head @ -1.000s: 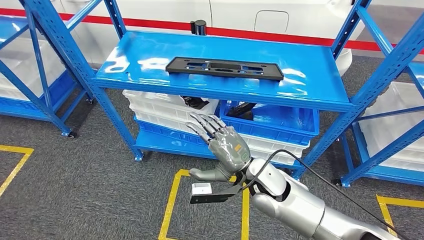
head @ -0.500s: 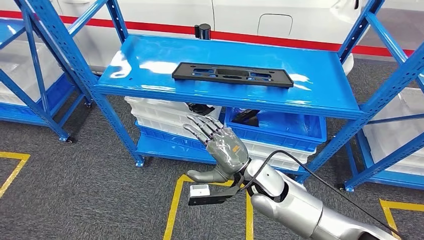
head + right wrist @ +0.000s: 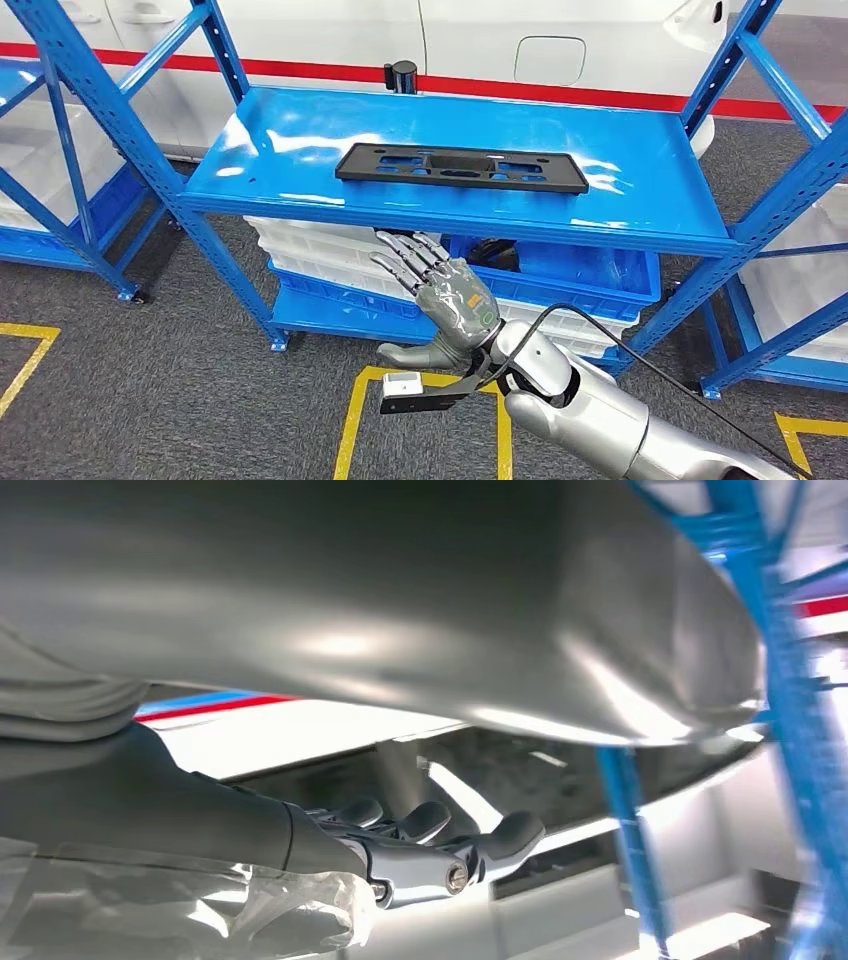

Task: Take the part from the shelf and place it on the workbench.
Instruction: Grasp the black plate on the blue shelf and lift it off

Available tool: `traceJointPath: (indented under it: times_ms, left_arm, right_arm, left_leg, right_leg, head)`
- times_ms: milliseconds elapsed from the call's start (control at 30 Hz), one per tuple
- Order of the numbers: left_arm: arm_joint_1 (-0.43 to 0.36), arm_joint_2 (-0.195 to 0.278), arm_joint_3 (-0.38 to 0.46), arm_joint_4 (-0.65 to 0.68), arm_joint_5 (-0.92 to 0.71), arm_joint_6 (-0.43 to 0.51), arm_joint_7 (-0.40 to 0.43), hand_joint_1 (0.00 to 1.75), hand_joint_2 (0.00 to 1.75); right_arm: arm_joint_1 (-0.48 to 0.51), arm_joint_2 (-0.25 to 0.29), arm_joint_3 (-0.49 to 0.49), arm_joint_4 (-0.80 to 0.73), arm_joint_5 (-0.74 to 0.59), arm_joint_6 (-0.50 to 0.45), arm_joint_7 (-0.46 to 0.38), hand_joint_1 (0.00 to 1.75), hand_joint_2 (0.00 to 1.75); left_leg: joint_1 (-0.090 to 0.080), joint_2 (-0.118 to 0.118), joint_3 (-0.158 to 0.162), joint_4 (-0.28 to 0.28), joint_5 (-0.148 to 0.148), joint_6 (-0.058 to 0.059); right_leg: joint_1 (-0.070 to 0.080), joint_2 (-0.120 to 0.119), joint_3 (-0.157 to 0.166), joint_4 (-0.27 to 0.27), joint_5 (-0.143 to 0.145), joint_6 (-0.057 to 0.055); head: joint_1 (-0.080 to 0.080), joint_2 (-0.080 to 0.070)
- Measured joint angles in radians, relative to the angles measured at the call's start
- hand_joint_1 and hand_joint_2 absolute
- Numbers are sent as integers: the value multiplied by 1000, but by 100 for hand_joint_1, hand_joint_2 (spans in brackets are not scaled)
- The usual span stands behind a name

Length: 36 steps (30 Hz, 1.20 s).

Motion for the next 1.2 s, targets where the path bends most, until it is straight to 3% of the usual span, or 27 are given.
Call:
traceJointPath:
  times_ms: [67, 133, 167, 200, 267, 300, 367, 433, 500, 567, 633, 667, 700, 733, 800, 867, 967, 1033, 1133, 1167, 1200]
  left_arm:
    - [-3, 0, 0, 0, 0, -1, -4, 0, 0]
    - [-3, 0, 0, 0, 0, -4, -11, 0, 0]
    - [-2, 0, 0, 0, 0, -5, -14, 0, 0]
    - [0, 0, 0, 0, 0, -6, -15, 0, 0]
    - [2, 0, 0, 0, 0, -7, -16, 0, 0]
    - [2, 1, 0, 0, 0, -7, -16, 0, 0]
    - [2, 1, 0, 1, -1, -7, -16, 0, 0]
    - [2, 1, 0, 1, -2, -7, -16, 0, 0]
    - [0, 0, 0, 1, -2, -7, -16, 0, 0]
    - [-3, 1, 0, 1, -4, -6, -16, 0, 0]
    - [-3, 1, 0, 1, -5, -5, -14, 0, 0]
    - [-3, 1, 0, 1, -5, -5, -13, 0, 0]
    - [-2, 1, 0, 1, -5, -5, -12, 0, 0]
    - [-2, 1, 0, 1, -5, -6, -12, 0, 0]
    - [-2, 1, 0, 1, -5, -6, -12, 0, 0]
    - [-3, 1, 0, 1, -5, -7, -12, 0, 0]
    - [-4, 1, 0, 1, -5, -7, -12, 0, 0]
    - [-4, 1, 0, 1, -6, -7, -12, 0, 0]
    - [-4, 1, 0, 1, -7, -8, -12, 0, 0]
    - [-3, 1, 0, 1, -8, -8, -12, 0, 0]
    - [-2, 1, 0, 1, -8, -8, -12, 0, 0]
  right_arm:
    - [-2, 1, 0, 0, -9, 0, 0, 0, 0]
    - [1, 2, 0, 0, -30, 0, 0, 0, 0]
    - [3, 2, 0, 0, -41, 0, 0, 0, 0]
    - [5, 2, -1, 0, -50, 0, 0, 0, 0]
    - [7, 2, -1, 0, -62, 0, 0, 0, 0]
    - [6, 2, -1, 0, -66, 0, -1, 0, 0]
    - [6, 3, -1, 1, -72, 0, -2, 0, 0]
    - [8, 3, -1, 1, -74, -1, -4, 0, 0]
    - [8, 2, -3, 1, -67, -3, -6, 0, 0]
    - [6, 1, -4, 1, -50, -4, -8, 0, 0]
    - [7, 1, -4, 1, -35, -4, -7, 0, 0]
    - [10, 1, -4, 1, -31, -4, -6, 0, 0]
    - [12, 1, -4, 1, -28, -4, -5, 0, 0]
    - [13, 1, -3, 1, -26, -4, -4, 0, 0]
    - [12, 1, -3, 1, -22, -4, -3, 0, 0]
    - [11, 2, -3, 1, -20, -4, -3, 0, 0]
    - [10, 1, -3, 1, -19, -4, -3, 0, 0]
    - [7, 2, -3, 1, -19, -4, -3, 0, 0]
    - [8, 3, -2, 1, -18, -4, -3, 0, 0]
    - [9, 3, -1, 1, -18, -4, -3, 0, 0]
    - [10, 3, 0, 1, -18, -4, -3, 0, 0]
  left_leg:
    - [4, 1, -50, 91, -44, -8]
    - [7, 1, -133, 215, -90, -17]
    - [9, 2, -162, 247, -93, -21]
    - [10, 1, -175, 242, -75, -24]
    - [14, -6, -147, 127, 14, -28]
    - [16, -21, -125, 57, 51, -26]
    - [14, -48, -99, -24, 84, -16]
    - [9, -51, -93, -32, 83, -2]
    - [11, -43, -86, -38, 90, 10]
    - [13, -35, -79, -43, 90, 20]
    - [12, -29, -76, -43, 86, 26]
    - [12, -26, -75, -43, 84, 27]
    - [11, -25, -73, -43, 82, 27]
    - [12, -24, -70, -42, 80, 26]
    - [10, -23, -61, -42, 74, 20]
    - [6, -23, -55, -42, 68, 11]
    - [7, -22, -53, -44, 64, -6]
    - [11, -16, -68, -9, 39, -17]
    - [12, -9, -161, 188, -52, -29]
    - [12, -8, -190, 244, -70, -31]
    - [12, -8, -202, 265, -69, -31]
  right_leg:
    - [-3, 1, 12, -2, -3, -8]
    - [-4, 8, 14, -2, -9, -11]
    - [-4, 14, 16, -2, -13, -11]
    - [-4, 22, 20, -1, -16, -10]
    - [-6, 39, 31, -2, -25, -5]
    - [-6, 48, 36, -2, -29, -1]
    - [-7, 64, 36, -2, -34, 9]
    - [-10, 76, 33, -6, -35, 21]
    - [-11, 59, 28, 8, -48, 32]
    - [-11, 25, -14, 97, -94, 39]
    - [-10, 13, -90, 237, -146, 43]
    - [-11, 12, -119, 284, -155, 44]
    - [-11, 12, -130, 292, -143, 45]
    - [-11, 12, -118, 256, -113, 44]
    - [-11, 8, -51, 112, -40, 39]
    - [-6, 5, -4, 14, -8, 32]
    - [-2, 6, 4, -3, -6, 15]
    - [-4, 6, 8, -8, -3, 3]
    - [-4, 5, 10, -10, -3, -6]
    - [-3, 5, 10, -10, -4, -7]
    - [-2, 6, 10, -10, -5, -7]
  head:
    - [-2, 0]
    - [-3, 0]
    - [-3, 0]
    - [-3, 0]
    - [-3, 0]
    - [-3, 0]
    - [-2, 0]
    - [-2, 0]
    - [0, 0]
    - [3, 0]
    - [4, 0]
    - [4, 0]
    - [4, 0]
    - [4, 0]
    - [4, 0]
    - [4, 0]
    - [4, 0]
    - [3, 0]
    - [2, 0]
    - [2, 0]
    - [2, 0]
